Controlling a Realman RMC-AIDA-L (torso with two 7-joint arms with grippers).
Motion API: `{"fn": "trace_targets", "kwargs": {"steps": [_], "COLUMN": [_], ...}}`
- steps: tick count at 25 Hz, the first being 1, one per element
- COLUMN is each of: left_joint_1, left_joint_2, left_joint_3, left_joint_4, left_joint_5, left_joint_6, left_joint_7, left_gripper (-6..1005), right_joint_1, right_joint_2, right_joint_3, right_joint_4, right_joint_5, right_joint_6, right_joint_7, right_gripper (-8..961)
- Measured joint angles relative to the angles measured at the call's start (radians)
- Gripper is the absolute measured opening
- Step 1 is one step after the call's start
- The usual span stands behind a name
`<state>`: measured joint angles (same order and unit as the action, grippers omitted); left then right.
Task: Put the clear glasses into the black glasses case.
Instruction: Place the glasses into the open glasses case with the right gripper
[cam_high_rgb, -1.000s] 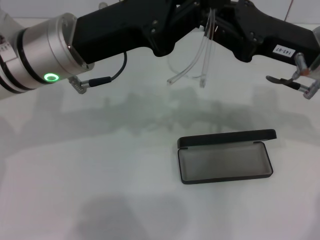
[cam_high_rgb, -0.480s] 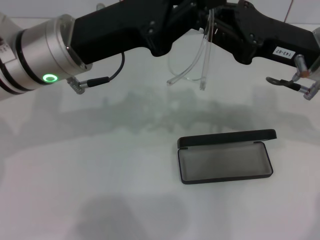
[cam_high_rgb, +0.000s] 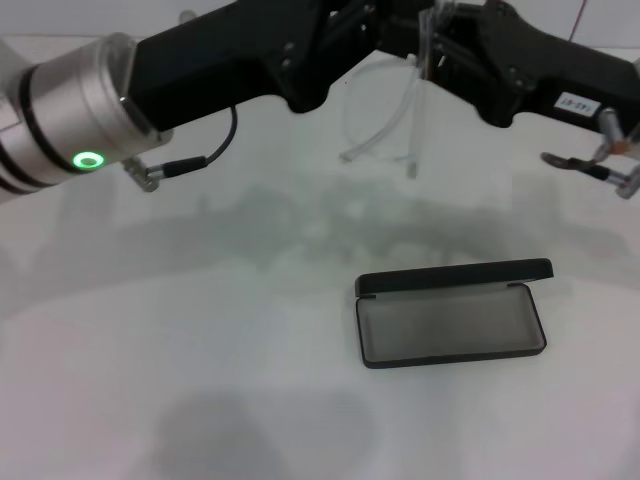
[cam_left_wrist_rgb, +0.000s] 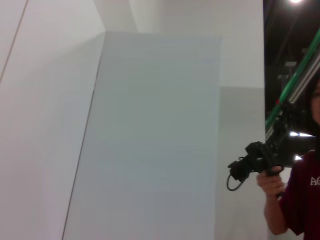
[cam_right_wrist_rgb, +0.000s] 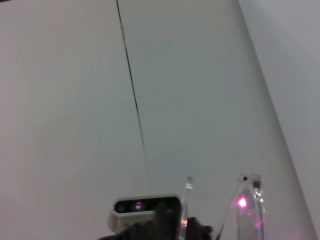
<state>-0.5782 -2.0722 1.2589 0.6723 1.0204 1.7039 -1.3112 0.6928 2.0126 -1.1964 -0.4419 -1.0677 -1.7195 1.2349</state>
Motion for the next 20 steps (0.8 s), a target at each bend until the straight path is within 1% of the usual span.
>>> {"fn": "trace_targets", "kwargs": {"steps": [1,2,3,4,5,6,7,8,9,10,11,12,13,14,15,16,18,19,20], "left_joint_1": [0.006,0.010,0.024,0.031,0.043,0.057,0.088,0.088,0.112,0.112,0.154,0.154,0.163,0.180,0.207,0.207,0.228,0.235,0.241], "left_joint_2": [0.006,0.010,0.028,0.037,0.052,0.071,0.114,0.114,0.146,0.146,0.200,0.200,0.209,0.221,0.231,0.231,0.232,0.231,0.230], "left_joint_3": [-0.001,-0.002,-0.012,-0.020,-0.033,-0.056,-0.085,-0.085,-0.093,-0.093,-0.096,-0.096,-0.095,-0.098,-0.103,-0.103,-0.107,-0.107,-0.108], "left_joint_4": [0.003,0.005,0.007,0.007,0.007,0.008,0.008,0.008,0.008,0.008,0.012,0.012,0.014,0.022,0.045,0.045,0.071,0.080,0.085], "left_joint_5": [0.000,-0.001,-0.003,-0.005,-0.005,-0.004,0.001,0.001,0.005,0.005,0.018,0.018,0.021,0.029,0.048,0.048,0.064,0.068,0.071], "left_joint_6": [0.020,0.037,0.090,0.114,0.151,0.190,0.242,0.242,0.266,0.266,0.289,0.289,0.293,0.300,0.311,0.311,0.315,0.315,0.315], "left_joint_7": [-0.002,-0.004,-0.012,-0.016,-0.027,-0.042,-0.072,-0.072,-0.088,-0.088,-0.104,-0.104,-0.109,-0.117,-0.134,-0.134,-0.142,-0.143,-0.144], "left_gripper": [55,55,55,55,55,55,55,55,55,55,55,55,55,55,55,55,55,55,55], "right_joint_1": [-0.011,-0.039,-0.039,-0.059,-0.080,-0.100,-0.127,-0.155,-0.176,-0.191,-0.216,-0.216,-0.222,-0.221,-0.200,-0.200,-0.157,-0.130,-0.073], "right_joint_2": [-0.003,-0.013,-0.013,-0.019,-0.027,-0.033,-0.043,-0.052,-0.060,-0.065,-0.067,-0.067,-0.061,-0.055,-0.036,-0.036,-0.009,-0.002,0.002], "right_joint_3": [0.001,0.002,0.002,0.002,0.002,0.002,0.002,0.003,0.003,0.003,0.003,0.003,0.001,-0.002,-0.008,-0.008,-0.015,-0.028,-0.086], "right_joint_4": [-0.015,-0.066,-0.066,-0.100,-0.152,-0.199,-0.279,-0.385,-0.484,-0.567,-0.784,-0.784,-0.900,-0.978,-1.132,-1.132,-1.253,-1.287,-1.331], "right_joint_5": [0.000,-0.006,-0.006,-0.013,-0.027,-0.048,-0.084,-0.144,-0.214,-0.280,-0.430,-0.430,-0.512,-0.579,-0.712,-0.712,-0.867,-0.926,-1.027], "right_joint_6": [0.004,0.019,0.019,0.029,0.040,0.048,0.059,0.067,0.071,0.073,0.069,0.069,0.055,0.035,-0.015,-0.015,-0.089,-0.120,-0.182], "right_joint_7": [0.001,0.014,0.014,0.028,0.051,0.082,0.124,0.187,0.249,0.308,0.435,0.435,0.508,0.565,0.688,0.688,0.822,0.878,0.986], "right_gripper": [129,129,129,129,130,130,130,130,130,130,131,131,131,131,131,131,132,132,132]}}
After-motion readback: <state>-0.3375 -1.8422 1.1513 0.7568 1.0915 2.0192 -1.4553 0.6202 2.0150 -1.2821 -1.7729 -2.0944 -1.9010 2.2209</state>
